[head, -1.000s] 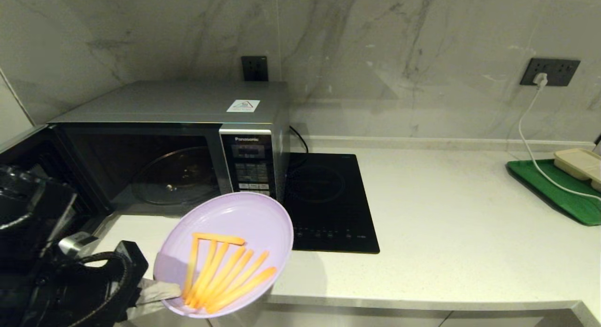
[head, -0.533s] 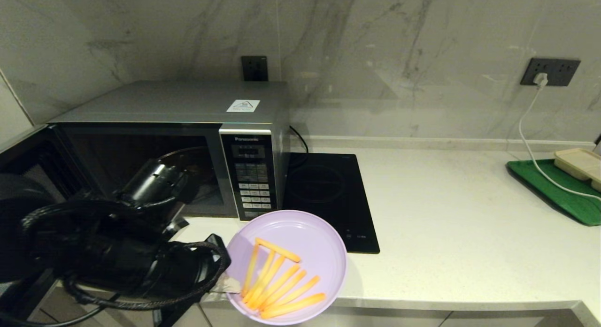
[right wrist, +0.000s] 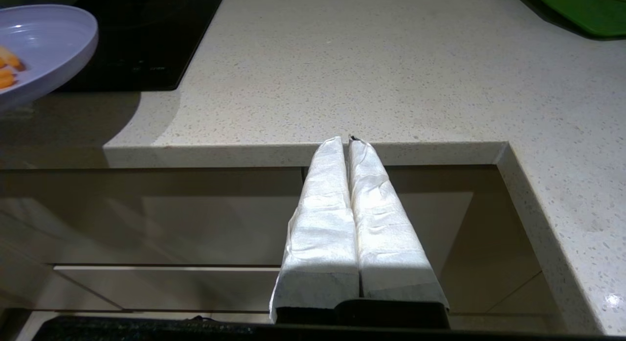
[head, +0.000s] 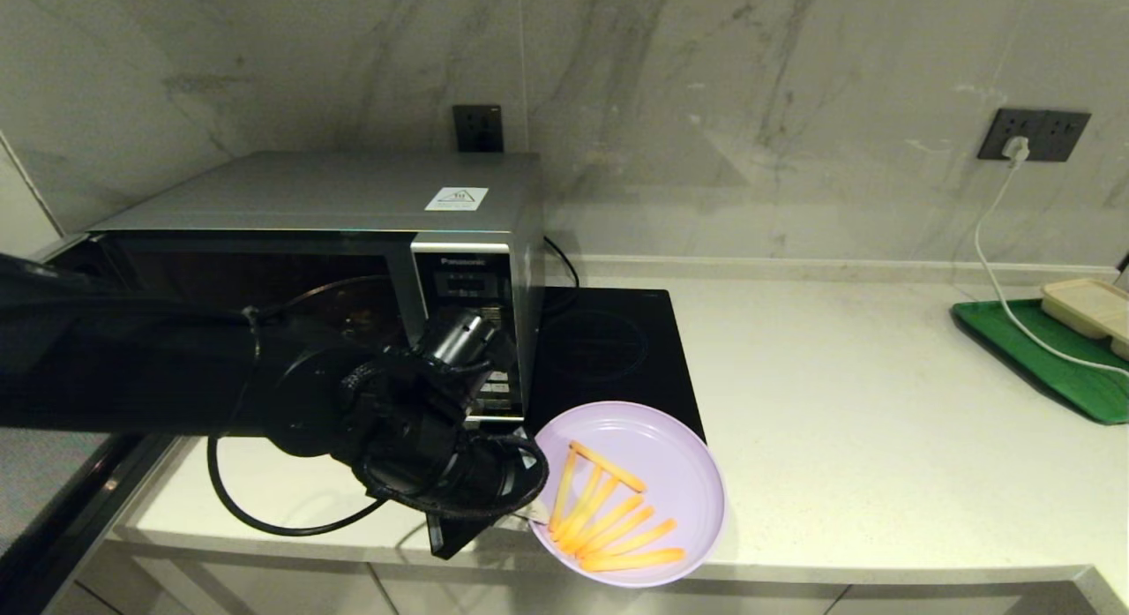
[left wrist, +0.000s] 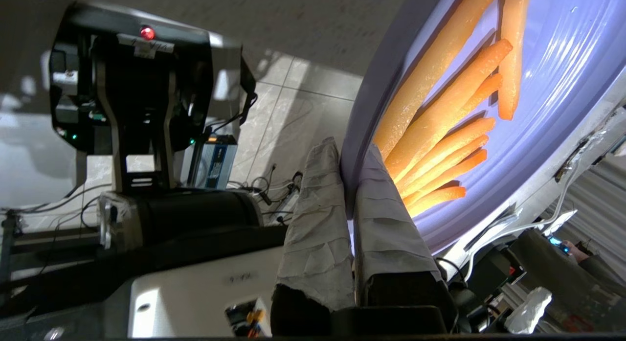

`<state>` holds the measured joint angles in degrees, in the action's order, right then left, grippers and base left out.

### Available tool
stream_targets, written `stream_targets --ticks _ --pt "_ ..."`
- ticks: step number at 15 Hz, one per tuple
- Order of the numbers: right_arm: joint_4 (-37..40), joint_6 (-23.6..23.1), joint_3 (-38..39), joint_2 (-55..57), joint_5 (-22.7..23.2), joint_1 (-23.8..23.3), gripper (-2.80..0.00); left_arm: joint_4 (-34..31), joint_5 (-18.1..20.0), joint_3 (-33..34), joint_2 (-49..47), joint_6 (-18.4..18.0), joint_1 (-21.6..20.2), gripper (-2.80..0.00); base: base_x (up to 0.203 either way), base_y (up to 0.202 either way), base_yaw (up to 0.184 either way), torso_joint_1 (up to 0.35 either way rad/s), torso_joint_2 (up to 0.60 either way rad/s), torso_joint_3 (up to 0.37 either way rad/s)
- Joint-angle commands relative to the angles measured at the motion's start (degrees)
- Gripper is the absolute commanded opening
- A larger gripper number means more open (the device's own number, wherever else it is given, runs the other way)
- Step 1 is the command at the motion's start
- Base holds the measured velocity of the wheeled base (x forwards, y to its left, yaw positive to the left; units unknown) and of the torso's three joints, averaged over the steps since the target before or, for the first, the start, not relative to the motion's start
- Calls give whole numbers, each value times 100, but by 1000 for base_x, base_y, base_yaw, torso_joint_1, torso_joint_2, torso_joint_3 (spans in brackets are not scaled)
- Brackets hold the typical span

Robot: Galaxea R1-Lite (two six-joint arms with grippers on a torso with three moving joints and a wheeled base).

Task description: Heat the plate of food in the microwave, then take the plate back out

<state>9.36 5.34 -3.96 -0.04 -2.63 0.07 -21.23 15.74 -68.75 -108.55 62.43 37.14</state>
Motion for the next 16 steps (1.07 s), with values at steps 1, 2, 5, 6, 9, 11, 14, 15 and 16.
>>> stream_targets --ticks 1,2,5,6,9,11,14,15,16 --pt "4 2 1 -3 0 1 -280 -10 17 -250 -469 24 -6 -280 0 0 0 0 0 0" --pt "4 2 1 4 0 1 -280 -8 17 -386 -621 21 -35 -280 0 0 0 0 0 0" --pt "4 2 1 1 0 1 -280 -8 17 -959 -1081 23 -128 -280 0 0 0 0 0 0" --pt "4 2 1 0 0 1 -280 -11 17 -1149 -1227 27 -151 -280 0 0 0 0 0 0" --pt "4 2 1 -3 0 1 -280 -13 17 -1404 -1450 32 -260 -280 0 0 0 0 0 0" --pt "4 2 1 -4 0 1 -280 -13 17 -1424 -1509 32 -314 -280 0 0 0 0 0 0" --pt "4 2 1 4 0 1 -280 -30 -9 -1545 -1515 55 -441 -280 0 0 0 0 0 0" --pt "4 2 1 -3 0 1 -280 -30 -29 -1548 -1523 58 -445 -280 0 0 0 0 0 0" --pt "4 2 1 -4 0 1 -280 -30 -33 -1562 -1549 78 -463 -280 0 0 0 0 0 0"
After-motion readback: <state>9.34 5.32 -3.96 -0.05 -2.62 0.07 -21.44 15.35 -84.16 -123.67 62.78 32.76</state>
